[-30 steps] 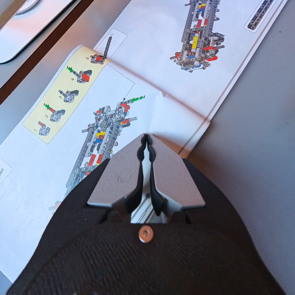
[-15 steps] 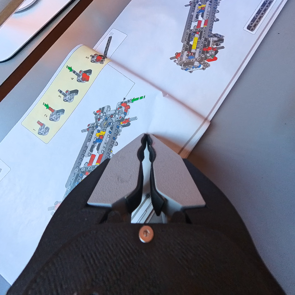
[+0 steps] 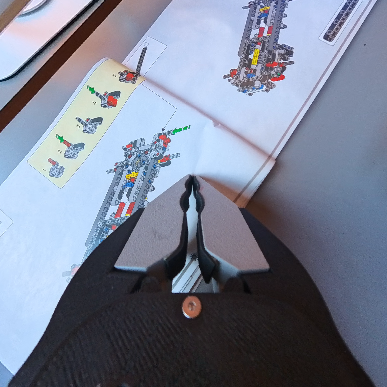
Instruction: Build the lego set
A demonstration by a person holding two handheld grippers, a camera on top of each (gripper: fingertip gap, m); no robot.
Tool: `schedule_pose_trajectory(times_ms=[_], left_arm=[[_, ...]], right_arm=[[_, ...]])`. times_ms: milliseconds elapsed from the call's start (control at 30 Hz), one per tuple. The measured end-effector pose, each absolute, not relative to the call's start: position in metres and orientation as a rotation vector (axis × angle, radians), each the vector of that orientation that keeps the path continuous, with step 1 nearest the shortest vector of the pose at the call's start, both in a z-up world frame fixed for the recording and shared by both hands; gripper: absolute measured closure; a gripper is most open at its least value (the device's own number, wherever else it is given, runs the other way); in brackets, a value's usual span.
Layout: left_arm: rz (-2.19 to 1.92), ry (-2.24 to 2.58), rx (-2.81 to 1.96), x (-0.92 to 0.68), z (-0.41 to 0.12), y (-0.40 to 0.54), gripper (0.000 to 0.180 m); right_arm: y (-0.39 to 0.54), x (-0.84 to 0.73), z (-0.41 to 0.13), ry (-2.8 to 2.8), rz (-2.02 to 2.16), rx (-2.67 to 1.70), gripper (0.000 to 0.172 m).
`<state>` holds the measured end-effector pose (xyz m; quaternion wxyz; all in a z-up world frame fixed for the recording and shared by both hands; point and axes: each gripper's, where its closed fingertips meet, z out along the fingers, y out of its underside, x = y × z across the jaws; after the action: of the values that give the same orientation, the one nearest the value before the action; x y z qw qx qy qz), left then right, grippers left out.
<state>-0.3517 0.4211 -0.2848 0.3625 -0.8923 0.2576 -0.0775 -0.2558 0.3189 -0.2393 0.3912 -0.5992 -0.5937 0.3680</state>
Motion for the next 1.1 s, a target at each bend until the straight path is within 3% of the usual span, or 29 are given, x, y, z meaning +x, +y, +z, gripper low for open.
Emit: schedule_pose_trajectory(times_ms=[1100], left_arm=[[-0.204, 0.66, -2.298, -0.3515, -0.2847, 0.4211, 0.18]], right_arm=[[0.3194, -0.254, -0.2378, -1.515, 0.931, -1.5, 0.165]])
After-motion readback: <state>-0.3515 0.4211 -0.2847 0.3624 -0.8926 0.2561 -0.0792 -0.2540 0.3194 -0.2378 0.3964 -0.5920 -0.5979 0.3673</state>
